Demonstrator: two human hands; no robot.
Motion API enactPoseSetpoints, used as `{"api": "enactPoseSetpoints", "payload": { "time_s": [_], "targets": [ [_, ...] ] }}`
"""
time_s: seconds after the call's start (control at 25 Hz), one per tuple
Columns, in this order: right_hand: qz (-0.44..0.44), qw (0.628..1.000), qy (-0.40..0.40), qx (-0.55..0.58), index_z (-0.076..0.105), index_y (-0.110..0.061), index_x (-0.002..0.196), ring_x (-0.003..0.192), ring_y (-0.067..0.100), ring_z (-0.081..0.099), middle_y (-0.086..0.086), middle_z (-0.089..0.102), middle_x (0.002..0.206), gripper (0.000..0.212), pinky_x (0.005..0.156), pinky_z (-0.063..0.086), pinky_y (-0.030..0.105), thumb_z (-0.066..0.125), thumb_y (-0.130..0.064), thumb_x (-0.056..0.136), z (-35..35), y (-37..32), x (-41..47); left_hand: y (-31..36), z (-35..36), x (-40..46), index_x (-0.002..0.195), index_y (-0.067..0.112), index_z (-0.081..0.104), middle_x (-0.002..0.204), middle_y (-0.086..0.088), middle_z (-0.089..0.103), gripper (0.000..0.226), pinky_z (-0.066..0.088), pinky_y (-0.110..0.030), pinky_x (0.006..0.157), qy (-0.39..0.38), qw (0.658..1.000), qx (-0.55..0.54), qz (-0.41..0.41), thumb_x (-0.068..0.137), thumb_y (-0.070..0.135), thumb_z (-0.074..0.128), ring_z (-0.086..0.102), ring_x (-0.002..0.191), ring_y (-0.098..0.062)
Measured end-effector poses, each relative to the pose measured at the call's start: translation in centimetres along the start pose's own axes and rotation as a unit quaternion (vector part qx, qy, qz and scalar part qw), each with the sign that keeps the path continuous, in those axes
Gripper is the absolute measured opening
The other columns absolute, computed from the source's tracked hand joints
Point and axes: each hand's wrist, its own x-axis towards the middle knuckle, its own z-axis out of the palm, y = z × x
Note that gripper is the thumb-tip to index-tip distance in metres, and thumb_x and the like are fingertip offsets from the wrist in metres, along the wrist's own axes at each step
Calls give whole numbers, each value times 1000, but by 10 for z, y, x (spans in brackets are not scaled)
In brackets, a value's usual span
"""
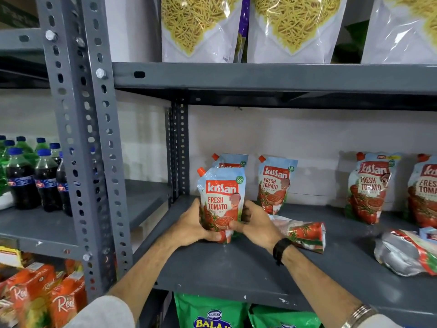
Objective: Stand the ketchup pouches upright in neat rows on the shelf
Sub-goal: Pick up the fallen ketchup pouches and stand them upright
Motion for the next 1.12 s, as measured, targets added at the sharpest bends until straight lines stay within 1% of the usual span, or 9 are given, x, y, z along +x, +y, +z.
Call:
{"api": "enactPoseSetpoints", "payload": {
  "time_s": [0.08, 0.24, 0.36, 0.52, 0.64, 0.72, 0.8, 0.92, 1.12],
  "targets": [
    [8, 986, 13, -167, 54, -14, 134, 126, 22, 58, 3, 63, 136, 57, 107, 49, 41, 79, -13, 82, -16, 5, -5, 2, -8, -9, 114, 21, 52, 108, 5, 64, 79, 55, -34, 89, 49, 996, 71, -28, 53, 42, 97, 62, 101, -12],
    [93, 831, 0, -548, 54, -20, 139, 133, 31, 44, 9, 55, 140, 56, 118, 29, 52, 67, -21, 85, -55, 7, -13, 7, -9, -28, 60, 23, 57, 56, 11, 56, 44, 40, -29, 58, 2, 996, 92, -6, 62, 52, 89, 50, 56, -6],
    [153, 794, -31, -587, 53, -22, 141, 130, 30, 50, 7, 59, 137, 53, 114, 36, 52, 62, -25, 89, -58, 8, -15, 21, 16, -38, 64, 21, 64, 57, 12, 58, 36, 43, -21, 56, -79, 988, 128, 26, 73, 49, 85, 51, 54, -2],
    [88, 766, 60, -634, 63, -21, 124, 118, 29, 63, 4, 71, 122, 31, 111, 36, 53, 56, -25, 94, -52, 20, -28, 42, 49, -38, 80, 15, 74, 69, 8, 67, 29, 50, -22, 59, -114, 978, 158, 73, 81, 43, 80, 57, 60, -3],
    [61, 852, 140, -500, 65, -23, 118, 112, 31, 63, 7, 74, 117, 26, 103, 44, 48, 52, -24, 95, -76, 24, -23, 61, 71, -35, 92, 16, 76, 76, 3, 73, 23, 51, -24, 65, -117, 976, 163, 86, 85, 38, 76, 61, 64, -5],
    [52, 945, 164, -277, 66, -16, 113, 95, 28, 70, 14, 75, 111, 21, 86, 57, 43, 49, -19, 99, -101, 21, -18, 73, 88, -28, 112, 17, 72, 96, 2, 79, 31, 55, -25, 79, -79, 978, 178, 81, 89, 38, 69, 71, 83, -10],
    [41, 988, 147, -25, 63, -5, 114, 74, 30, 73, 23, 76, 100, 22, 67, 62, 45, 46, -14, 105, -120, 12, -16, 84, 100, -17, 135, 19, 56, 120, 7, 73, 49, 54, -31, 95, -55, 987, 138, 59, 92, 43, 63, 69, 109, -15],
    [-3, 967, 118, 224, 62, 1, 123, 103, 47, 71, 29, 73, 114, 27, 91, 55, 64, 43, -10, 107, -138, -4, -21, 106, 107, 1, 144, 30, 43, 134, 13, 59, 59, 45, -41, 114, -61, 995, -64, 45, 92, 38, 69, 58, 129, -16],
    [-50, 926, 108, 358, 58, 1, 132, 119, 35, 67, 20, 70, 128, 32, 98, 54, 51, 43, -6, 105, -150, -14, -21, 143, 101, 12, 119, 32, 62, 119, 2, 74, 40, 50, -39, 108, -82, 957, -273, 61, 92, 4, 70, 66, 117, -14]
  ]
}}
